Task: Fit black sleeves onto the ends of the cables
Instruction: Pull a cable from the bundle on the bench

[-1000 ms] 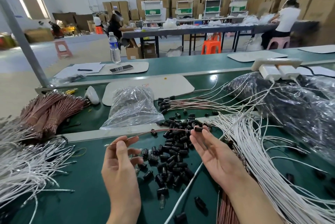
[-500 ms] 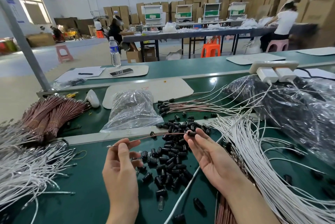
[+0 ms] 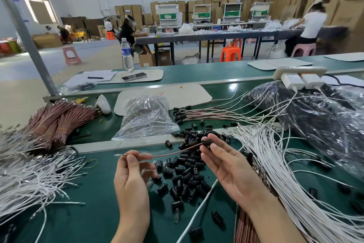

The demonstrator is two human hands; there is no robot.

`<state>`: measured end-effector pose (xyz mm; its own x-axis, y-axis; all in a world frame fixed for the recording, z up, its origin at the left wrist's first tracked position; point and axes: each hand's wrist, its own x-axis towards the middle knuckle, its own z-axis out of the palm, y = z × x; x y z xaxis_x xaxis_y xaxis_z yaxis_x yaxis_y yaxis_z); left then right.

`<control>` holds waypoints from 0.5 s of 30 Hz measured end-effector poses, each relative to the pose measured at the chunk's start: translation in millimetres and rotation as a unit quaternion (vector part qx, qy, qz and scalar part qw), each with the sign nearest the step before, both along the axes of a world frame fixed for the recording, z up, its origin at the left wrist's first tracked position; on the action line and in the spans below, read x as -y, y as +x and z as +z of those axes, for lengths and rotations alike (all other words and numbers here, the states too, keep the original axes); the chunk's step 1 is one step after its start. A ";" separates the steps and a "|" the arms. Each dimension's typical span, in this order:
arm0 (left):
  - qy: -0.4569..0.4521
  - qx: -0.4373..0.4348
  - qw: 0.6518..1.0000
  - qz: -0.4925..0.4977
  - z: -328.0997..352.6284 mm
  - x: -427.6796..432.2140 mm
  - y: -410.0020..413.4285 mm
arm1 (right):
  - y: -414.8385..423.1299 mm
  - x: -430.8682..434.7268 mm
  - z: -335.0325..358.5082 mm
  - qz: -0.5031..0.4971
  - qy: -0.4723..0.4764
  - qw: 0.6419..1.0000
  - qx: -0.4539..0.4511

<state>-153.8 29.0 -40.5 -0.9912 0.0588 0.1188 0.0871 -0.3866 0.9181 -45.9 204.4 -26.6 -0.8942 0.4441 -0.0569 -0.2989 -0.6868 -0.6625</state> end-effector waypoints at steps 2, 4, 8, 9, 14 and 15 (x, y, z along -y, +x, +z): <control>0.001 0.002 1.000 0.006 -0.7 0.0 -1.1 | 0.5 -0.3 -0.2 0.008 0.013 1.000 -0.003; 0.009 0.005 1.000 0.005 -0.8 0.7 -2.0 | 0.8 -0.6 0.0 0.011 0.028 1.000 0.001; 0.012 0.002 1.000 0.000 -0.5 1.9 -3.2 | 1.1 -0.6 -0.5 0.013 0.040 0.999 0.015; 0.010 0.001 1.000 -0.002 -0.5 2.0 -3.3 | 1.1 -0.4 -0.2 0.015 0.041 0.999 0.017; -0.018 -0.026 0.999 0.018 3.2 -0.5 -5.9 | 1.6 2.3 1.9 0.018 0.054 0.998 0.017; -0.019 -0.030 0.999 0.027 4.3 -1.3 -6.1 | 1.4 3.0 2.2 0.014 0.059 0.998 0.017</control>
